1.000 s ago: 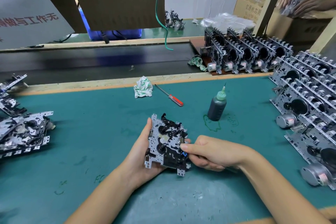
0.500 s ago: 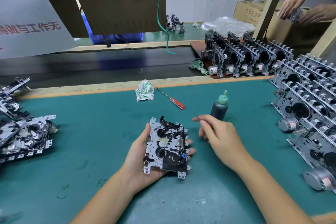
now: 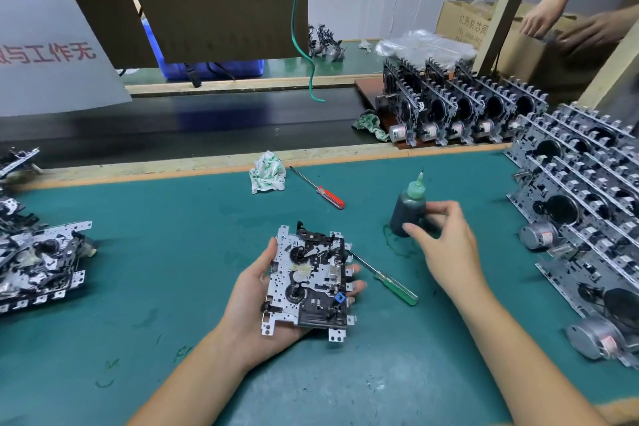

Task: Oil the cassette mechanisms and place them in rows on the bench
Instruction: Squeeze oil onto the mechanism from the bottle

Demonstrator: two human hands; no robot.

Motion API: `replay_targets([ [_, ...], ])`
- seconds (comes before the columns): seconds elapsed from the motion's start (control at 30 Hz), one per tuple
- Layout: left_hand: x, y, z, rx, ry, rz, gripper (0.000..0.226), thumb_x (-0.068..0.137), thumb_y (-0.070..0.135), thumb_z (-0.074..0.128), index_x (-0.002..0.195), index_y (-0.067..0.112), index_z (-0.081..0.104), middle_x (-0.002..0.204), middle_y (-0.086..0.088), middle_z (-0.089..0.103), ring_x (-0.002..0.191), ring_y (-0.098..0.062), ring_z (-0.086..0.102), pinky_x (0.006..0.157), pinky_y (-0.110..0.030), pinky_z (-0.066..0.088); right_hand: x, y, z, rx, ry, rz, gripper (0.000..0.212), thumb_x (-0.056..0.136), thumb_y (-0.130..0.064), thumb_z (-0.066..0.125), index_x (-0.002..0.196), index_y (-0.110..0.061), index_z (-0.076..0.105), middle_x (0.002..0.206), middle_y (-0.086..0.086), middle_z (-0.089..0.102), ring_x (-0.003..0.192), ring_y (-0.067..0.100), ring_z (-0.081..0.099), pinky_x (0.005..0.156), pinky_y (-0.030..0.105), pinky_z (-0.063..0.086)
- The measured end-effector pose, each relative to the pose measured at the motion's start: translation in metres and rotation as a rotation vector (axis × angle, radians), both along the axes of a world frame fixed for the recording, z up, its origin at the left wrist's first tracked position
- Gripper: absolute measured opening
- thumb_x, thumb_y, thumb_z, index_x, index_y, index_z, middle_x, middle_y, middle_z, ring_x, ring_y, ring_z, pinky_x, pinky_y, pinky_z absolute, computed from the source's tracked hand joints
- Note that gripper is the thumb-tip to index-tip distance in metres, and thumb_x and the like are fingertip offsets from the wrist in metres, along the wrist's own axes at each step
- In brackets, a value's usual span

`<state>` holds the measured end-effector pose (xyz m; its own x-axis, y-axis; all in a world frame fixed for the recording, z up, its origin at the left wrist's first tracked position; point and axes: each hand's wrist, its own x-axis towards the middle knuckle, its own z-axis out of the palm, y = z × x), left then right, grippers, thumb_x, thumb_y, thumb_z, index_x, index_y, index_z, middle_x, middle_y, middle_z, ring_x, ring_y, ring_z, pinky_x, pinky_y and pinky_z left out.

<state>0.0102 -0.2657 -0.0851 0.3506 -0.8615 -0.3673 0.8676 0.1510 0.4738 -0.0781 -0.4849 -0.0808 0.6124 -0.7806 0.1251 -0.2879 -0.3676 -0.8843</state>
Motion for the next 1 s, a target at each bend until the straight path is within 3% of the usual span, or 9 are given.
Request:
replay_targets([
  [0.2,0.0,-0.001,-0.001,-0.018,0.011,0.0,0.07,0.089,0.055,0.039,0.121,-0.003,0.061,0.13,-0.031,0.052,0.117,-0.049,0.053,0.1,-0.056,0.041,0.008,0.006,-0.006,-0.038,0.031,0.112,0.04,0.083,-0.017,0.071,0.11,-0.021,0.041,0.107,-0.012,0.053,0.102,0.009,0.048,0.075,0.016,0.028],
  [0.3,0.0,-0.001,-0.001,-0.029,0.024,0.006,0.07,0.089,0.055,0.039,0.12,-0.003,0.062,0.13,-0.031,0.052,0.117,-0.049,0.053,0.099,-0.057,0.041,0.008,0.007,0.003,0.017,-0.107,0.2,0.035,0.082,-0.007,0.071,0.101,-0.021,0.045,0.098,-0.014,0.054,0.1,0.016,0.055,0.081,0.019,0.038],
  [0.37,-0.001,0.0,-0.001,-0.042,0.037,0.015,0.069,0.089,0.054,0.038,0.119,-0.003,0.062,0.13,-0.031,0.052,0.116,-0.049,0.053,0.097,-0.056,0.044,0.003,0.012,0.01,0.042,-0.211,0.351,0.034,0.084,-0.008,0.069,0.102,-0.028,0.048,0.099,-0.018,0.057,0.099,0.005,0.056,0.085,0.017,0.042],
  [0.43,-0.002,0.0,0.001,-0.052,0.048,0.011,0.069,0.089,0.054,0.039,0.12,-0.004,0.061,0.13,-0.031,0.052,0.115,-0.049,0.054,0.093,-0.055,0.048,-0.001,0.021,0.013,0.122,-0.281,0.479,0.02,0.088,-0.022,0.059,0.105,-0.029,0.05,0.095,-0.022,0.061,0.089,-0.002,0.057,0.078,0.012,0.044],
  [0.53,-0.001,0.0,0.002,-0.063,0.065,0.002,0.07,0.088,0.053,0.04,0.122,-0.005,0.059,0.13,-0.032,0.052,0.114,-0.05,0.055,0.089,-0.054,0.051,-0.002,0.032,0.015,0.436,-0.386,0.523,0.02,0.089,-0.029,0.05,0.107,-0.02,0.05,0.081,-0.003,0.059,0.063,0.012,0.056,0.055,0.023,0.047],
  [0.6,0.0,0.0,0.001,-0.059,0.062,-0.011,0.071,0.088,0.054,0.039,0.123,-0.004,0.059,0.131,-0.032,0.051,0.115,-0.05,0.054,0.091,-0.055,0.049,-0.001,0.035,0.021,0.594,-0.431,0.481,0.017,0.092,-0.027,0.052,0.109,-0.022,0.049,0.07,0.005,0.054,0.048,0.015,0.047,0.041,0.024,0.039],
  [0.73,0.0,-0.001,0.0,-0.058,0.051,-0.017,0.069,0.088,0.054,0.039,0.121,-0.004,0.061,0.131,-0.031,0.052,0.116,-0.049,0.053,0.093,-0.055,0.048,0.0,0.03,0.028,0.787,-0.51,0.361,0.019,0.084,-0.027,0.051,0.098,-0.015,0.054,0.054,0.0,0.046,0.04,0.008,0.032,0.034,0.016,0.029],
  [0.87,0.0,-0.001,0.0,-0.052,0.048,-0.022,0.07,0.088,0.054,0.038,0.121,-0.004,0.061,0.13,-0.031,0.052,0.116,-0.049,0.053,0.095,-0.055,0.047,0.001,0.025,0.034,1.16,-0.618,0.227,0.029,0.069,-0.035,0.061,0.088,-0.014,0.064,0.065,-0.005,0.051,0.037,0.002,0.032,0.029,0.01,0.029],
  [1.0,0.001,0.0,-0.001,-0.044,0.047,-0.023,0.071,0.088,0.055,0.038,0.122,-0.004,0.06,0.13,-0.032,0.052,0.115,-0.05,0.054,0.095,-0.056,0.046,0.005,0.03,0.031,1.174,-0.61,0.139,0.033,0.064,-0.044,0.064,0.078,-0.016,0.055,0.066,-0.002,0.055,0.032,0.002,0.031,0.027,0.009,0.025],
])
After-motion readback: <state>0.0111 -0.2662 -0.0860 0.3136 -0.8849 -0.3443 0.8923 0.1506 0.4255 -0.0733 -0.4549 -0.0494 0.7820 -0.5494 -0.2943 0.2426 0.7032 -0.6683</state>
